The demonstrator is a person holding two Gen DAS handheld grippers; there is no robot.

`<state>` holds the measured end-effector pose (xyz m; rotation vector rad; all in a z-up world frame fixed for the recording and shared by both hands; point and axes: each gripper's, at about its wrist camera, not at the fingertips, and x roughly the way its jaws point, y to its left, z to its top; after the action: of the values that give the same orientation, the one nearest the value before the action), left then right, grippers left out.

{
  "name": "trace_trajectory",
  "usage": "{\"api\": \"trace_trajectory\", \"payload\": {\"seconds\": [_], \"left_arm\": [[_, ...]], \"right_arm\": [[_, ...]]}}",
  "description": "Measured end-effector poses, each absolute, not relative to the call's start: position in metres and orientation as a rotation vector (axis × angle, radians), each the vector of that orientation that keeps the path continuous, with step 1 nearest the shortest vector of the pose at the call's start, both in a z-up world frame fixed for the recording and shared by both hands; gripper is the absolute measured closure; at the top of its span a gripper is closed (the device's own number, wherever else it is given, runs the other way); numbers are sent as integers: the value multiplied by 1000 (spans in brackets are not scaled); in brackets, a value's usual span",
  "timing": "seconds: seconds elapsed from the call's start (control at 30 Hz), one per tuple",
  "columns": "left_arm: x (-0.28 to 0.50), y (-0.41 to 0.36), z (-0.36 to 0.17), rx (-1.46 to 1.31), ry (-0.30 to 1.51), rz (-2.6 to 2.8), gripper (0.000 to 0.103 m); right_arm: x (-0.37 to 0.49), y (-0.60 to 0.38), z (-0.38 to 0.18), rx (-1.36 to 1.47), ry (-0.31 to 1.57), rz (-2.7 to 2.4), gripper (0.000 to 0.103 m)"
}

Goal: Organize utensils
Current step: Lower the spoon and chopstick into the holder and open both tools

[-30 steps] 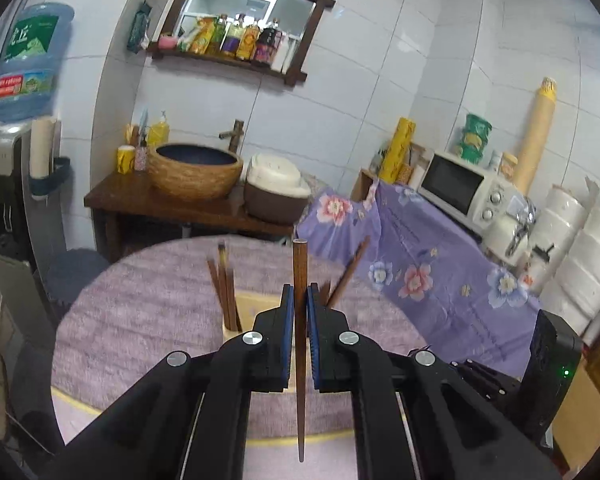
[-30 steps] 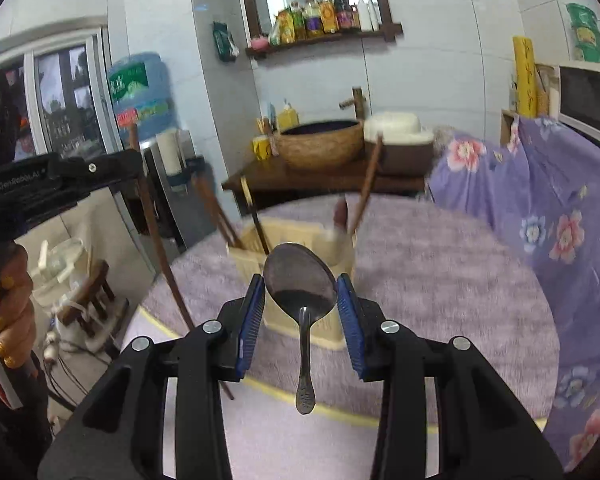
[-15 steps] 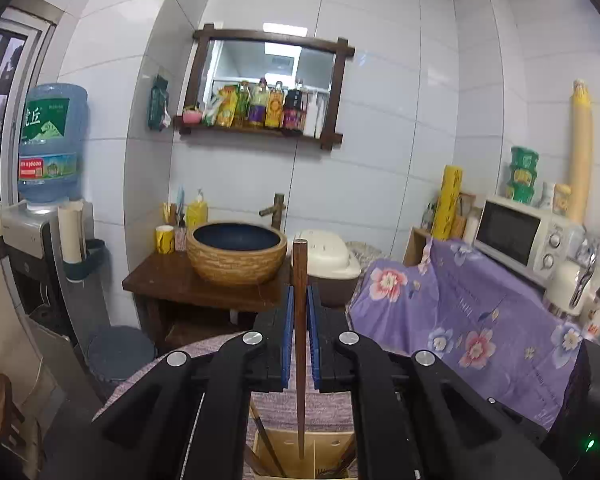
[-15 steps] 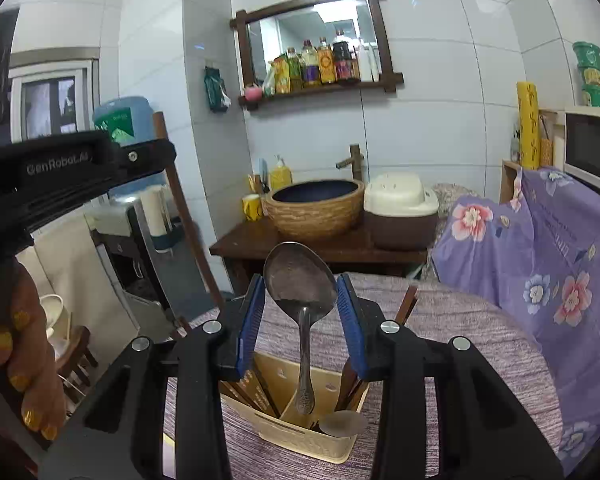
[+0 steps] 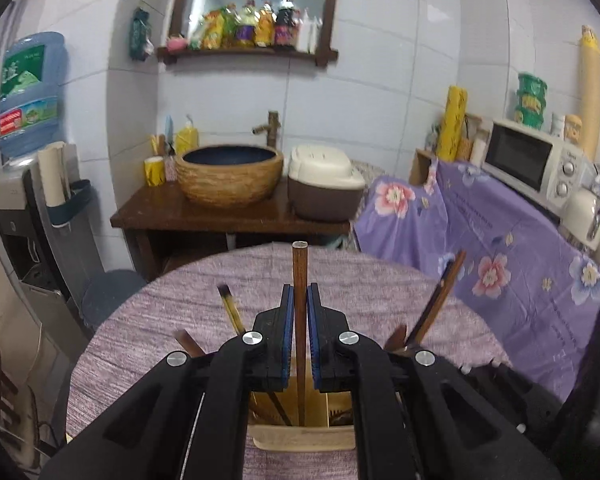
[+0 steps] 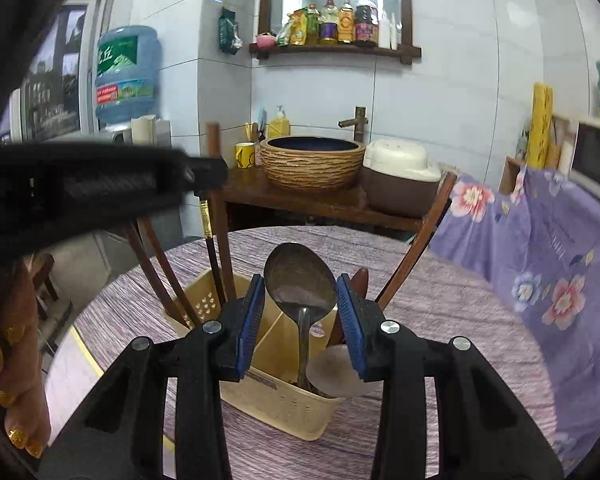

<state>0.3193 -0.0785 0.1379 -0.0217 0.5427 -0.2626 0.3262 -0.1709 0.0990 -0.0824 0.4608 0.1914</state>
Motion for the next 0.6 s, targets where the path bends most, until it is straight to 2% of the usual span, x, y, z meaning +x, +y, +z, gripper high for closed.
{"api": "trace_trajectory", "payload": {"seconds": [0.17,0.5,0.57,0.6], "left_arm": [[327,-77,124,-19,612,-258,95],[319,-68,130,-49,600,-277,94],[313,-67,134,-52,579,-285,89],[308,-66,137,-48,563,-285,81]], "right_arm": [[325,-167,96,-167,466,169,65],[324,-171,95,-197,477,162,65],[322,-174,96,-179,477,171,65],[320,-175,98,-168,472,173,63]]}}
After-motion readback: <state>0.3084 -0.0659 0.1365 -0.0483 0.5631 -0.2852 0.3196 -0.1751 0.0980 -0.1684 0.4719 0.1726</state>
